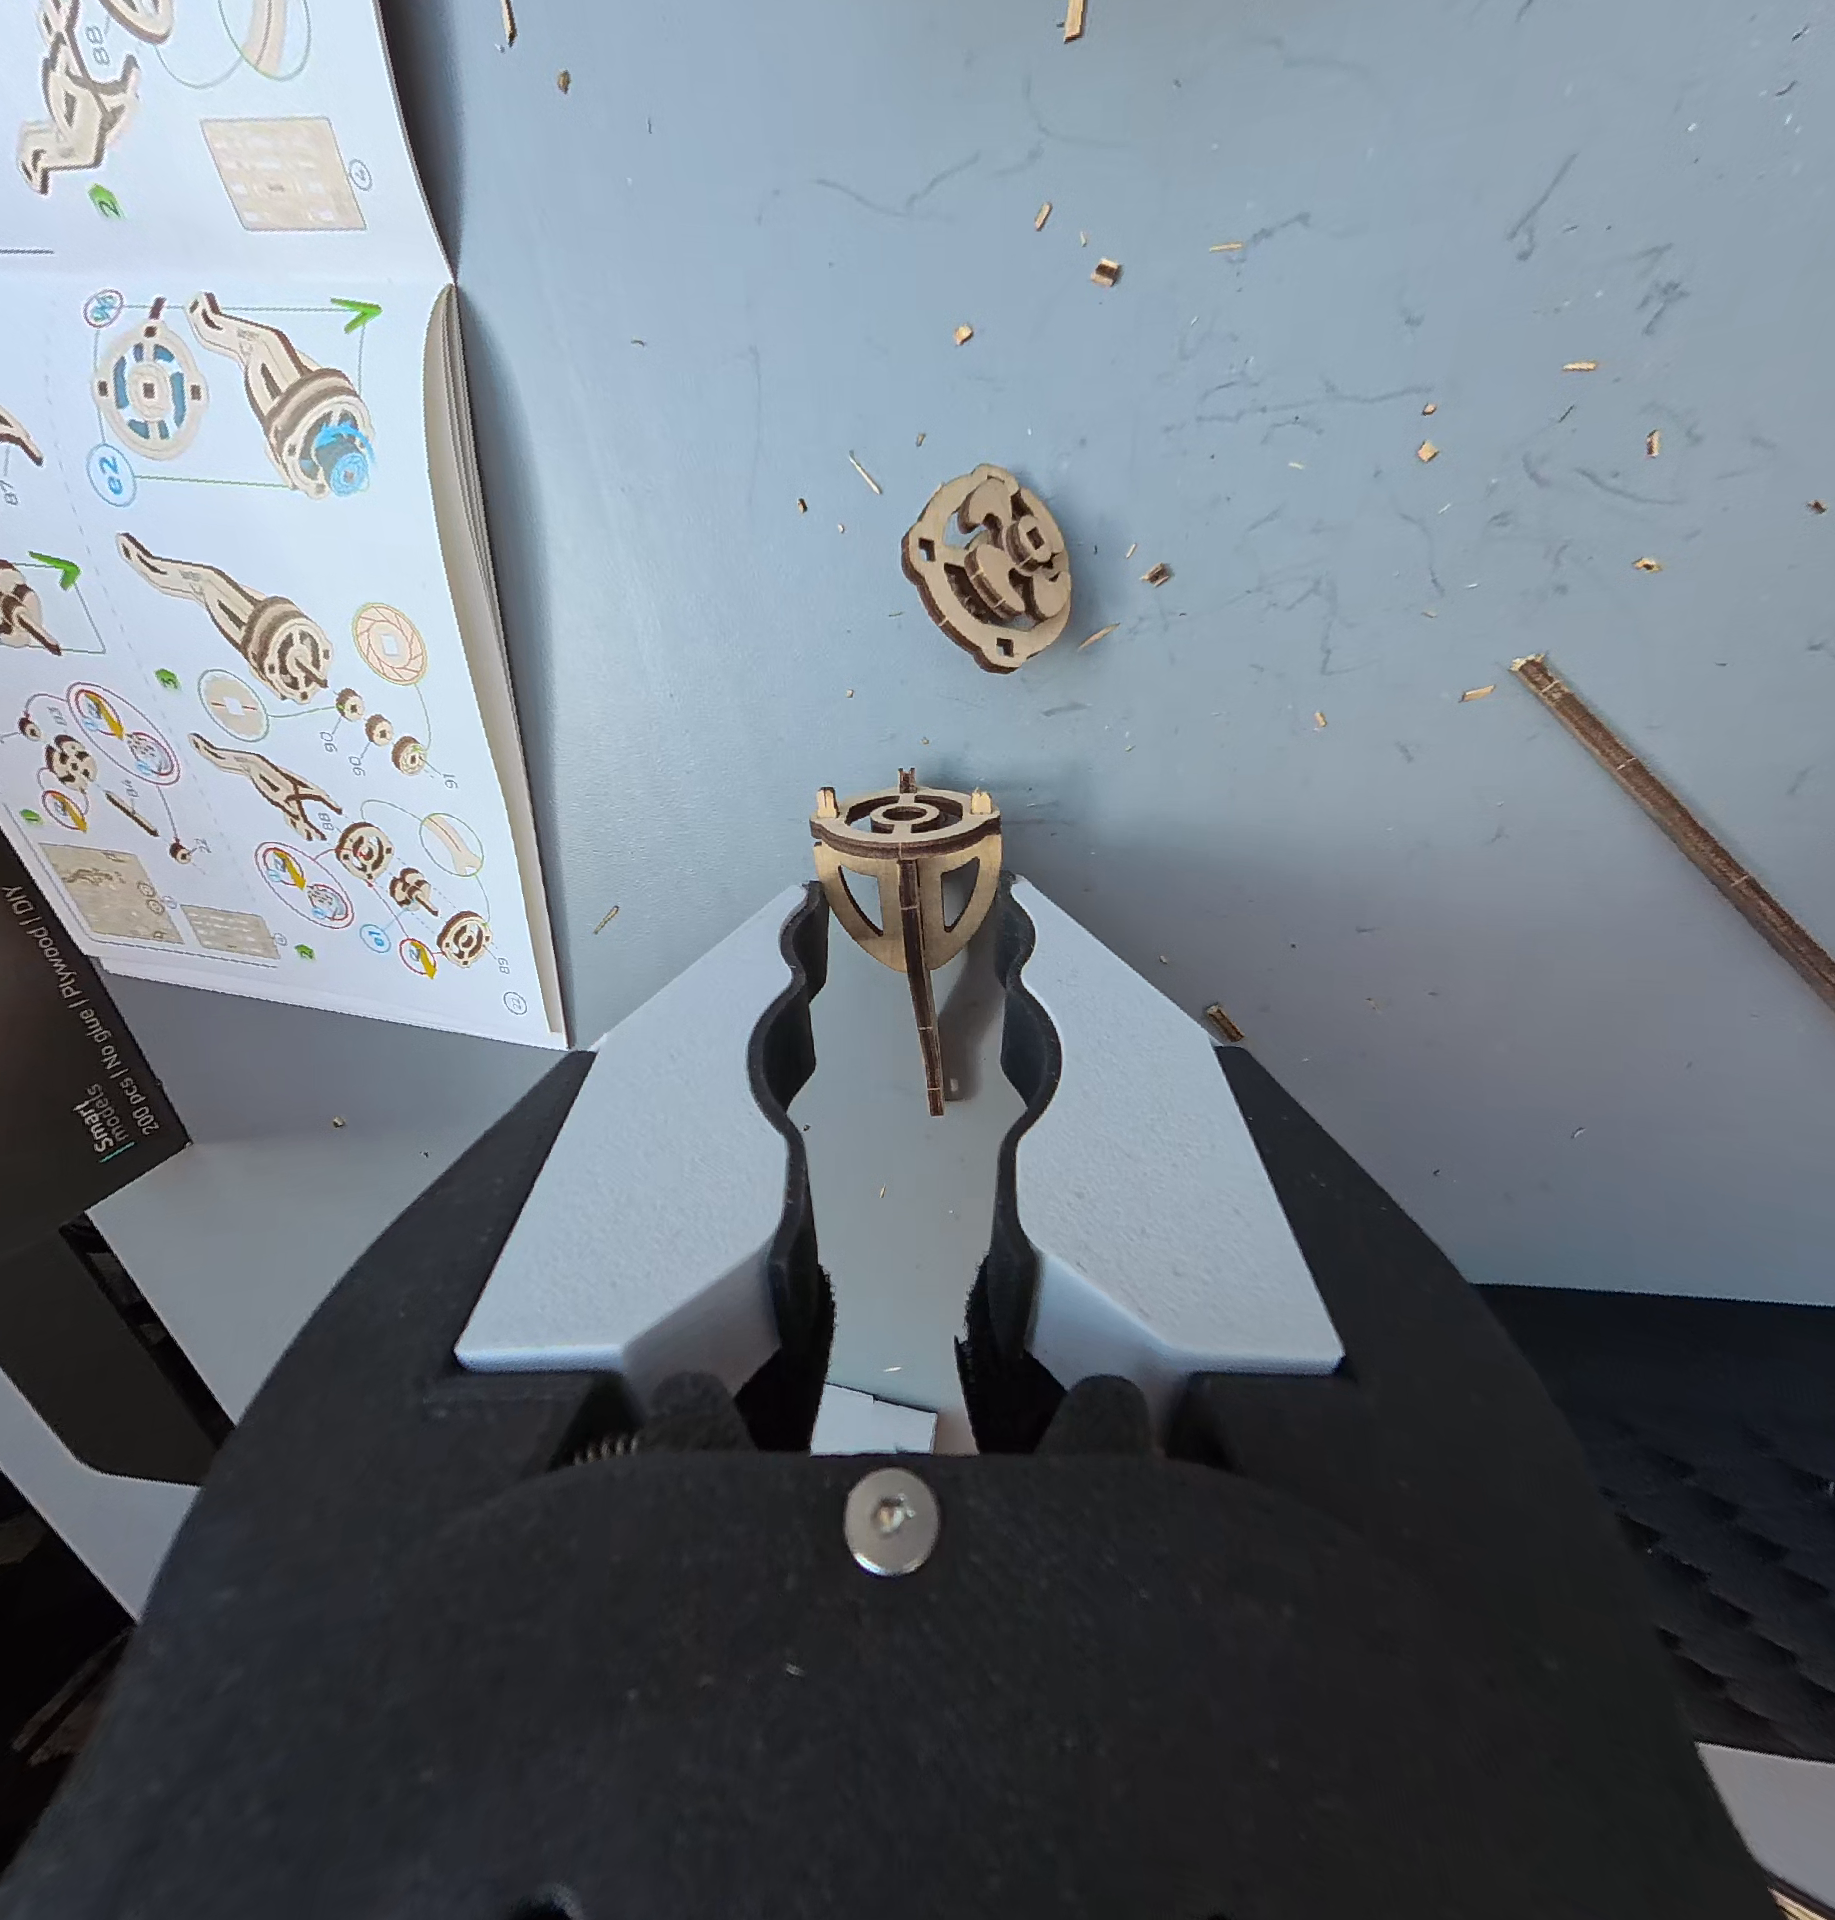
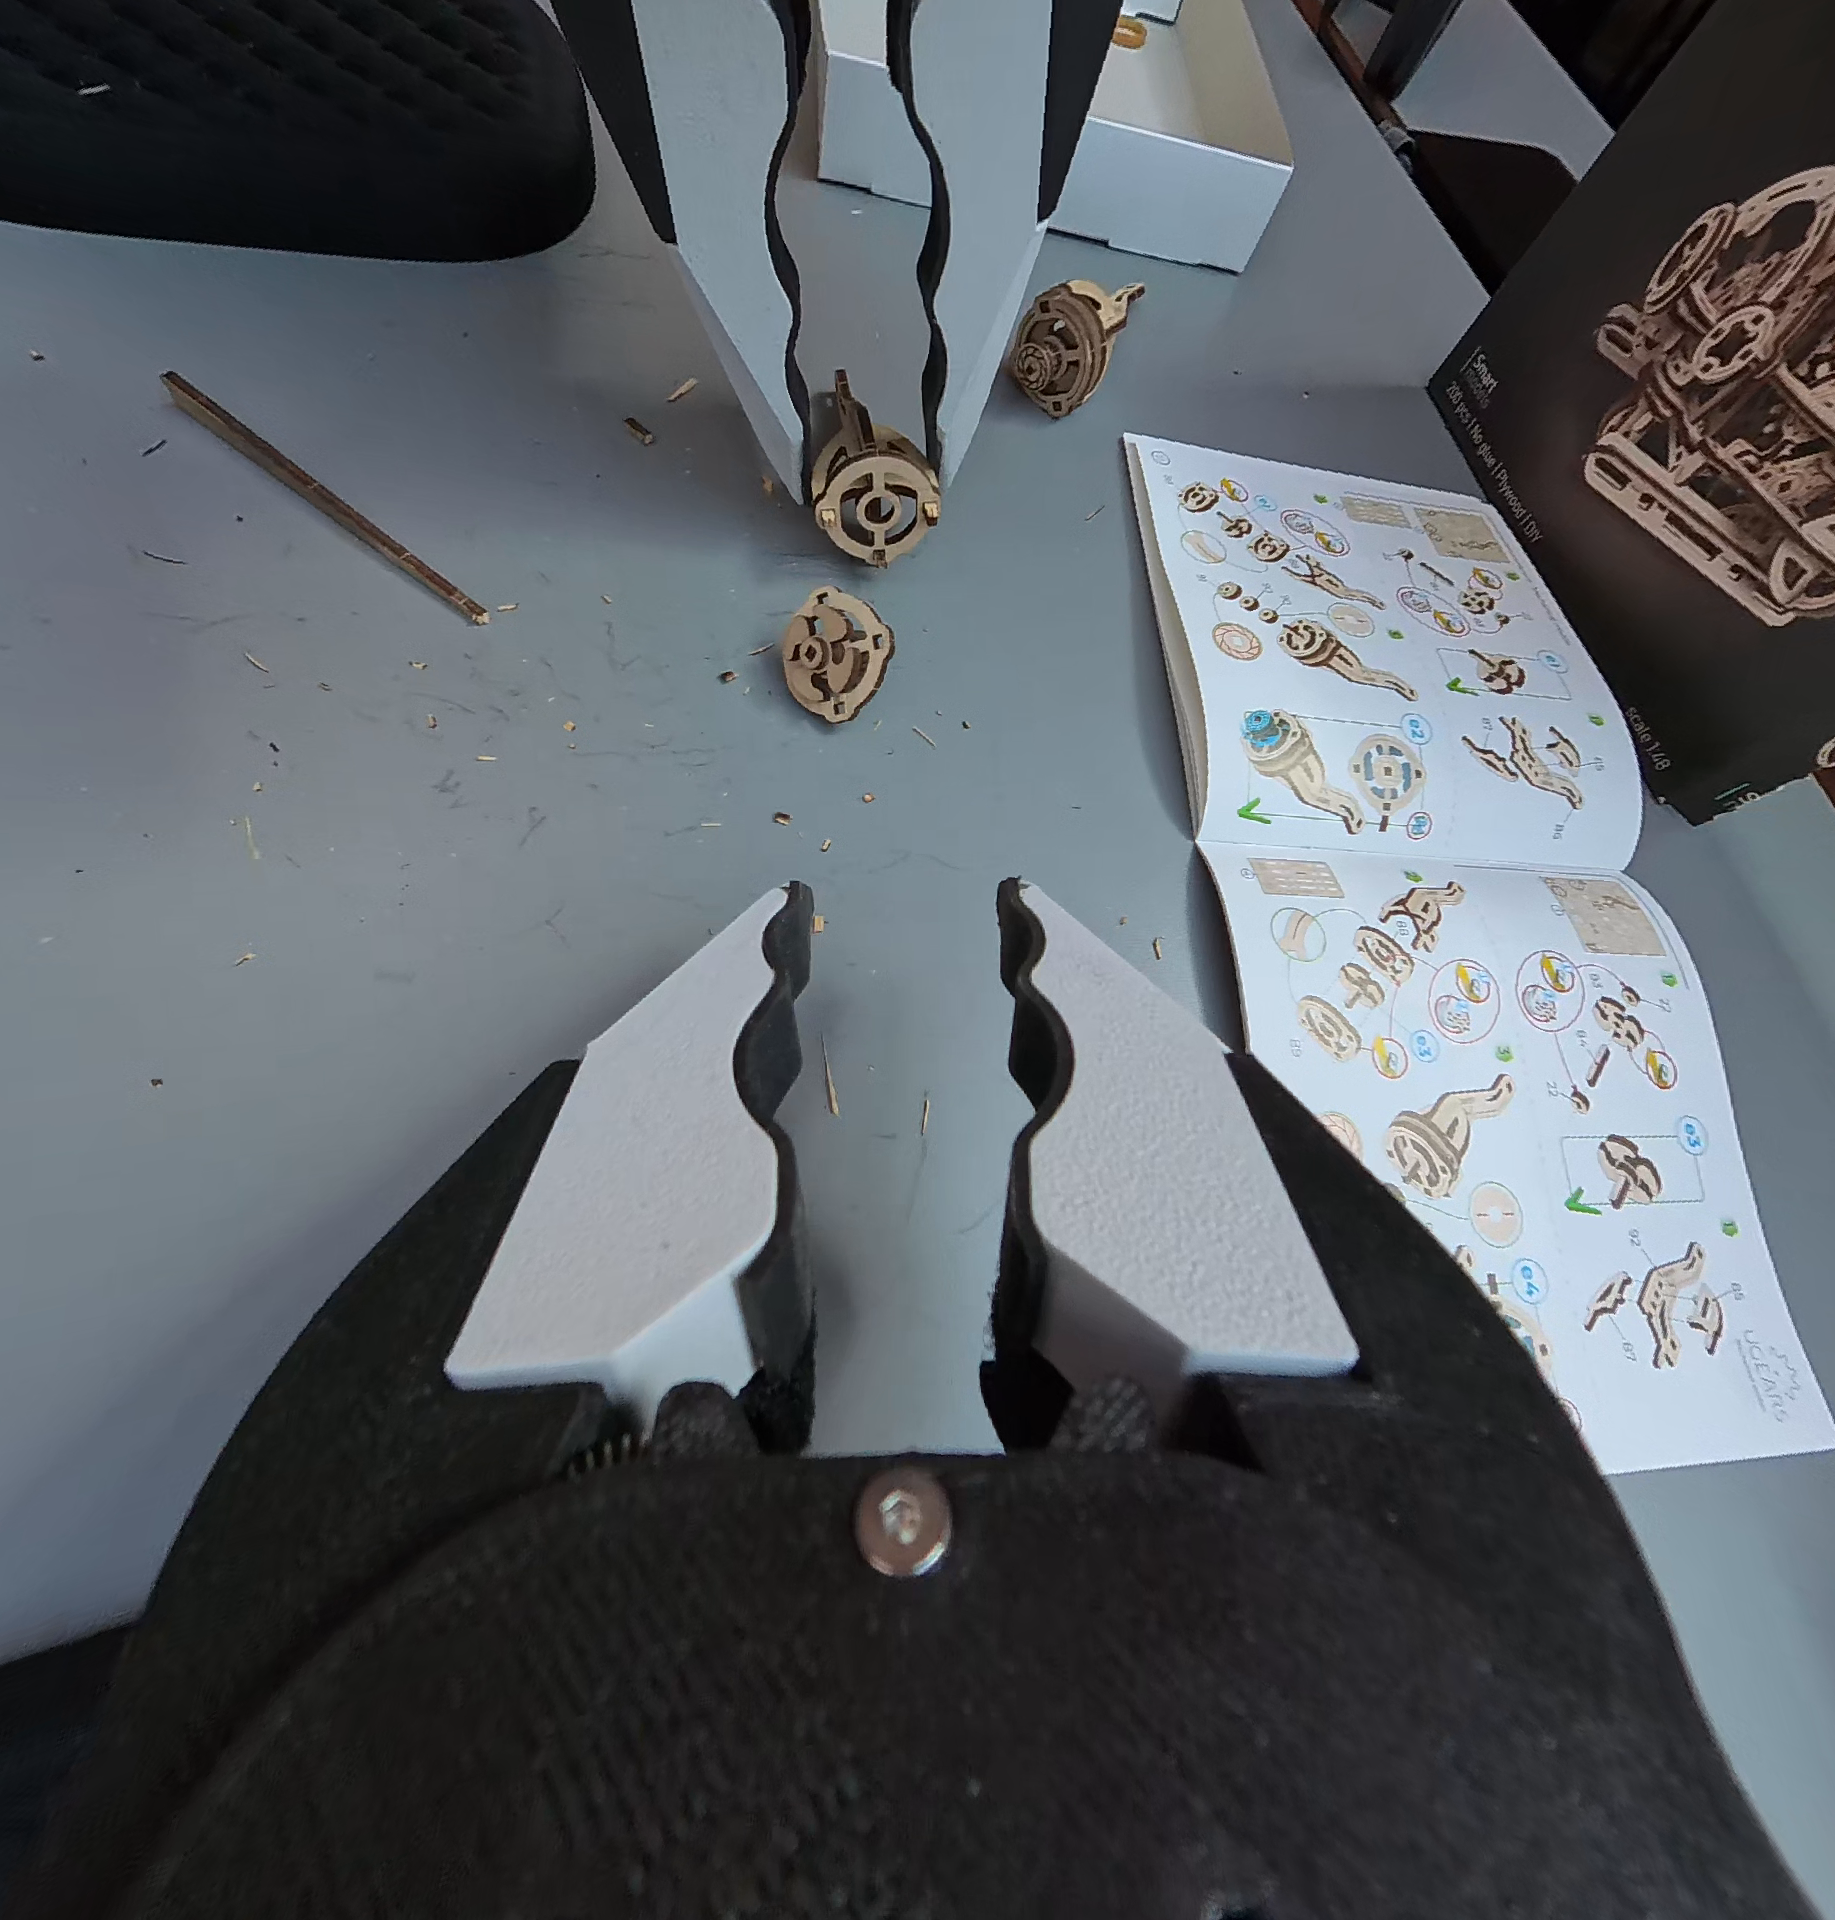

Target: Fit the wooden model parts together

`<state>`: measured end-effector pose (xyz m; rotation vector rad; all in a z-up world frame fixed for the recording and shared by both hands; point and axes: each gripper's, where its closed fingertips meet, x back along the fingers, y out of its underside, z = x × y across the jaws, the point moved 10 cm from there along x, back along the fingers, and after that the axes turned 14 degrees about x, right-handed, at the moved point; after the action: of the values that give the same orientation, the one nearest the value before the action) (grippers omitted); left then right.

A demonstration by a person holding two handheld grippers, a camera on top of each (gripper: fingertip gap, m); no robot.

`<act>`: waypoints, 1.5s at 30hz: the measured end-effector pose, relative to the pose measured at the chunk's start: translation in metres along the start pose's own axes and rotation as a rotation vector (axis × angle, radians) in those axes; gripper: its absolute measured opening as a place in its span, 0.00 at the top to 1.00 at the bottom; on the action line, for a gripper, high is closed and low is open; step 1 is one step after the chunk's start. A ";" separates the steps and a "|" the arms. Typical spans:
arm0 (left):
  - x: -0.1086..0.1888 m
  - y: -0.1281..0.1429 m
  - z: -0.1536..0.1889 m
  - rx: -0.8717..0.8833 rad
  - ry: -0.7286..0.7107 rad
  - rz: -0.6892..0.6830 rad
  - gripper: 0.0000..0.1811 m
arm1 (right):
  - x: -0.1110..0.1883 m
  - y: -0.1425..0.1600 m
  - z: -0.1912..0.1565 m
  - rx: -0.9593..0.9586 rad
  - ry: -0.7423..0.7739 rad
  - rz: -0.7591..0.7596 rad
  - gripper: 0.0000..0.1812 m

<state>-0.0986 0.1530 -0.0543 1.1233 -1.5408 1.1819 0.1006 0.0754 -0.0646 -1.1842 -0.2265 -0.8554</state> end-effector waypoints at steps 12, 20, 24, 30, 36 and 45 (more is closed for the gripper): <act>0.002 0.005 0.006 -0.006 -0.031 0.005 0.84 | -0.020 -0.015 -0.005 -0.048 -0.120 0.106 0.80; 0.003 0.006 0.011 -0.002 -0.057 0.025 0.82 | -0.027 -0.016 -0.011 0.022 -0.079 0.038 0.80; 0.004 0.004 0.013 0.002 -0.078 0.045 0.80 | -0.031 -0.017 -0.016 0.067 -0.066 -0.002 0.80; 0.006 0.006 0.018 0.006 -0.086 0.055 0.80 | -0.033 -0.018 -0.020 0.105 -0.058 -0.025 0.80; 0.010 0.011 0.021 0.039 -0.092 0.081 0.81 | -0.034 -0.018 -0.022 0.119 -0.056 -0.021 0.80; 0.016 0.018 0.028 0.130 -0.158 0.155 0.79 | -0.037 -0.019 -0.025 0.145 -0.036 -0.046 0.80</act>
<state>-0.1225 0.1261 -0.0469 1.2244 -1.7170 1.3406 0.0557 0.0685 -0.0821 -1.0628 -0.3409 -0.8446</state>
